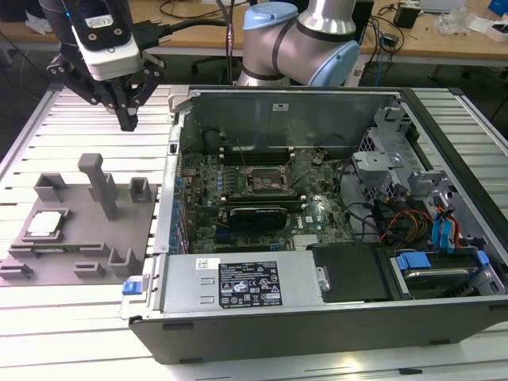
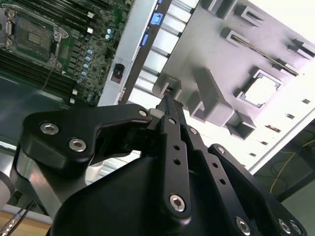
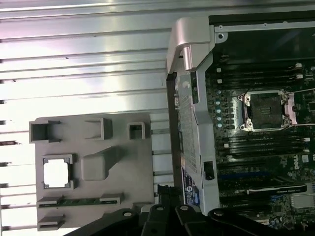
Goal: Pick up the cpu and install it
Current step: 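Reach for the cpu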
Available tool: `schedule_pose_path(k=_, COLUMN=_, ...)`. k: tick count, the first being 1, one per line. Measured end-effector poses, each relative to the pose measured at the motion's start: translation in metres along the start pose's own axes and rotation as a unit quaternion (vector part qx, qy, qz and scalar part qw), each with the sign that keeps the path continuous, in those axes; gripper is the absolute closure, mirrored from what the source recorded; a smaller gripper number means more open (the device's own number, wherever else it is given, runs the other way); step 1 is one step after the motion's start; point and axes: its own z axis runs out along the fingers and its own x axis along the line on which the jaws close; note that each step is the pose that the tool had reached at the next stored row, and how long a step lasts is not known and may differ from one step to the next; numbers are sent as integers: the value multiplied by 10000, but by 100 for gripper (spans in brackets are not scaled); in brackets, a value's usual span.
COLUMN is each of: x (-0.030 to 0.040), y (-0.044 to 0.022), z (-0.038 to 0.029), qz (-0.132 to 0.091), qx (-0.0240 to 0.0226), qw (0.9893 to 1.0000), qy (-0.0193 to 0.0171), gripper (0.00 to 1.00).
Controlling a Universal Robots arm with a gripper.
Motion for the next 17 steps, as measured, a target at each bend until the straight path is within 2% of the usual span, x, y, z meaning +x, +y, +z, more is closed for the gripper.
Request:
schedule_pose_path(k=7, x=118, y=-9, z=5, qz=0, qx=0, qw=10000, qy=0, gripper=89)
schedule_pose_path(k=17, x=327, y=-25, z=12, qz=0, qx=0, qw=10000, qy=0, gripper=89)
